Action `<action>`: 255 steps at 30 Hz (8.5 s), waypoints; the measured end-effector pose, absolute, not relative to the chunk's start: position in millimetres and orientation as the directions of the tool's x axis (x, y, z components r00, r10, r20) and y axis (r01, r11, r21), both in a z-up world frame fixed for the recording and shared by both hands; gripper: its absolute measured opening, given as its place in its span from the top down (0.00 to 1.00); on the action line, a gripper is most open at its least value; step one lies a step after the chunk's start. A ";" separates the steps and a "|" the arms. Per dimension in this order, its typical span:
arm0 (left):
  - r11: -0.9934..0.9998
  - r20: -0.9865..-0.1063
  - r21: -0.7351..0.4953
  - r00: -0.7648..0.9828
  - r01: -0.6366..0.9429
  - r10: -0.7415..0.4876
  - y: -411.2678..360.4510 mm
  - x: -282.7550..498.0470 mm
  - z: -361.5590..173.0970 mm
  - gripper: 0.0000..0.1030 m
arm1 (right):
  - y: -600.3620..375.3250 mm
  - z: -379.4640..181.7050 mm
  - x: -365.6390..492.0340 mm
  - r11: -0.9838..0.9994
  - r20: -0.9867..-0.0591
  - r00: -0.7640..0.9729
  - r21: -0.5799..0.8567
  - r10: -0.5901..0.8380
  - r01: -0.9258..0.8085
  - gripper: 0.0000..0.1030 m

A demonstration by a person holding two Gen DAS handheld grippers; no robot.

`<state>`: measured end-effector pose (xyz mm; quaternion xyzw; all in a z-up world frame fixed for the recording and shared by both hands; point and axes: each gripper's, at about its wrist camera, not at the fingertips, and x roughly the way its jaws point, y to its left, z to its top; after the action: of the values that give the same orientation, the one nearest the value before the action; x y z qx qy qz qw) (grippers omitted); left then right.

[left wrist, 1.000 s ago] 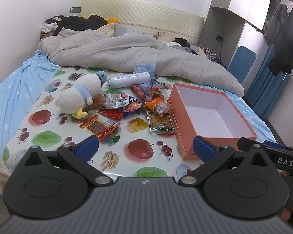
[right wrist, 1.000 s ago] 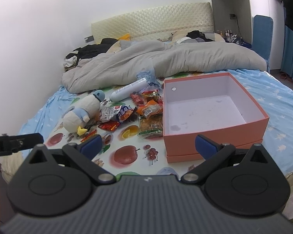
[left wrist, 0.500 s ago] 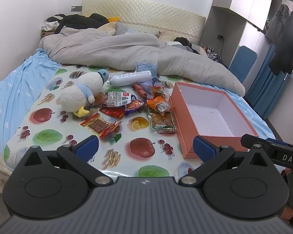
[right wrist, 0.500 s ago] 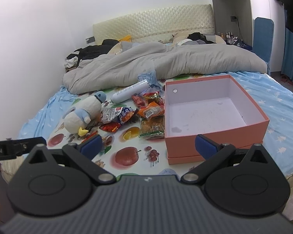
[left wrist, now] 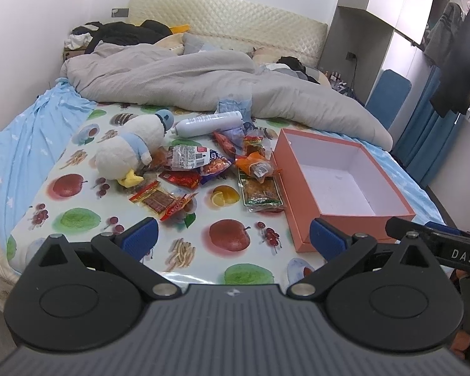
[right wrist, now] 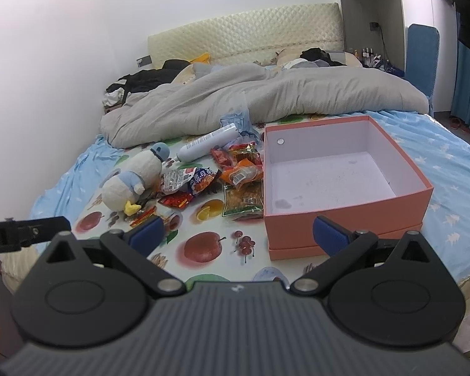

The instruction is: Organize snacks

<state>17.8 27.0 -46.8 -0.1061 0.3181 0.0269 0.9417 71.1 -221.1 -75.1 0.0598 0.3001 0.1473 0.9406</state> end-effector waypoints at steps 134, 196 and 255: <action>0.989 -0.721 -0.126 0.692 -0.076 -0.039 97.7 270.4 -273.0 1.00 | -39.3 -253.3 313.1 0.866 -0.646 0.729 -0.208 0.228 -0.455 0.57; 0.926 -0.482 -0.342 0.816 0.161 -0.320 -98.0 258.3 -25.7 1.00 | -281.2 -78.0 248.9 0.972 -0.535 0.816 0.048 0.219 -0.230 0.57; 0.975 -0.456 -0.173 0.866 0.139 -0.205 -21.1 78.6 -1.9 0.60 | -244.9 -58.7 121.1 0.954 -0.382 0.875 0.158 0.298 -0.256 0.23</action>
<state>78.6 -21.1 -1.9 -0.0675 0.2429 -0.0891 0.9636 121.1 -244.9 -58.7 0.0511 0.2052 0.1433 0.9668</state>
